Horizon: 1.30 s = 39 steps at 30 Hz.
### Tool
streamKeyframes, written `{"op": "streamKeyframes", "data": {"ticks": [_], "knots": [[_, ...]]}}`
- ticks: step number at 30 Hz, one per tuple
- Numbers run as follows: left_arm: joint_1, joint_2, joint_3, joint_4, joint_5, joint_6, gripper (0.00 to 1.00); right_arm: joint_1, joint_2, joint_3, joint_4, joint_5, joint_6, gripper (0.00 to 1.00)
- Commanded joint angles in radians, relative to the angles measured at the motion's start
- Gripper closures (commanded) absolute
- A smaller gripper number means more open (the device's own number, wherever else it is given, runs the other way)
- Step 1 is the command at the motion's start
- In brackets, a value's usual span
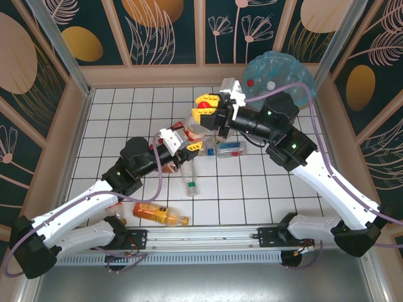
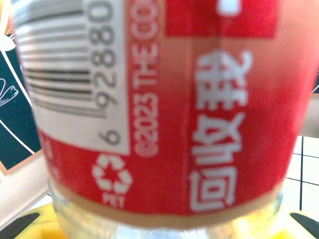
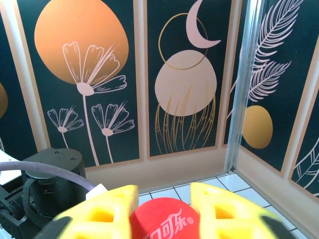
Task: Put the plastic bottles in the bin
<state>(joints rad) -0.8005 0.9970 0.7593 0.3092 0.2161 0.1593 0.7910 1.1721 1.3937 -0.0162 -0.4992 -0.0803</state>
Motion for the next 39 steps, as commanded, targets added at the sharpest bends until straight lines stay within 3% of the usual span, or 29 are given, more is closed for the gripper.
{"op": "streamKeyframes", "data": {"ticks": [1,2,5,8,10,13,19,23,27,34,39], "knots": [[-0.003,-0.006,0.022,0.006,-0.001,0.013,0.53,-0.008,-0.008,0.038,-0.012,-0.023,-0.010,0.88],[-0.002,-0.008,0.023,0.004,-0.010,0.011,0.50,-0.008,-0.012,0.038,-0.009,-0.012,-0.013,0.90],[-0.003,-0.023,0.019,0.012,-0.053,0.001,0.24,-0.009,-0.022,0.063,-0.017,0.098,-0.031,0.97],[-0.002,-0.048,-0.008,0.059,-0.118,0.000,0.04,-0.013,0.005,0.143,-0.069,0.364,-0.082,1.00],[-0.003,-0.061,-0.017,0.073,-0.158,0.000,0.01,-0.022,0.044,0.205,-0.086,0.601,-0.125,1.00],[-0.003,-0.065,-0.008,0.053,-0.161,-0.003,0.01,-0.046,0.099,0.245,-0.013,0.861,-0.228,1.00],[-0.003,-0.079,-0.006,0.011,-0.147,-0.029,0.02,-0.184,0.206,0.308,0.176,1.109,-0.361,1.00],[-0.003,-0.105,-0.021,-0.001,-0.137,-0.035,0.03,-0.315,0.286,0.349,0.133,1.132,-0.297,1.00],[-0.003,-0.112,-0.025,-0.016,-0.127,-0.040,0.04,-0.409,0.335,0.354,0.015,1.050,-0.152,1.00],[-0.003,-0.095,-0.016,-0.042,-0.107,-0.047,0.05,-0.476,0.377,0.292,-0.124,0.920,-0.016,0.95],[-0.003,-0.076,-0.014,-0.054,-0.110,-0.052,0.05,-0.529,0.361,0.219,-0.131,0.818,0.077,0.86]]}}
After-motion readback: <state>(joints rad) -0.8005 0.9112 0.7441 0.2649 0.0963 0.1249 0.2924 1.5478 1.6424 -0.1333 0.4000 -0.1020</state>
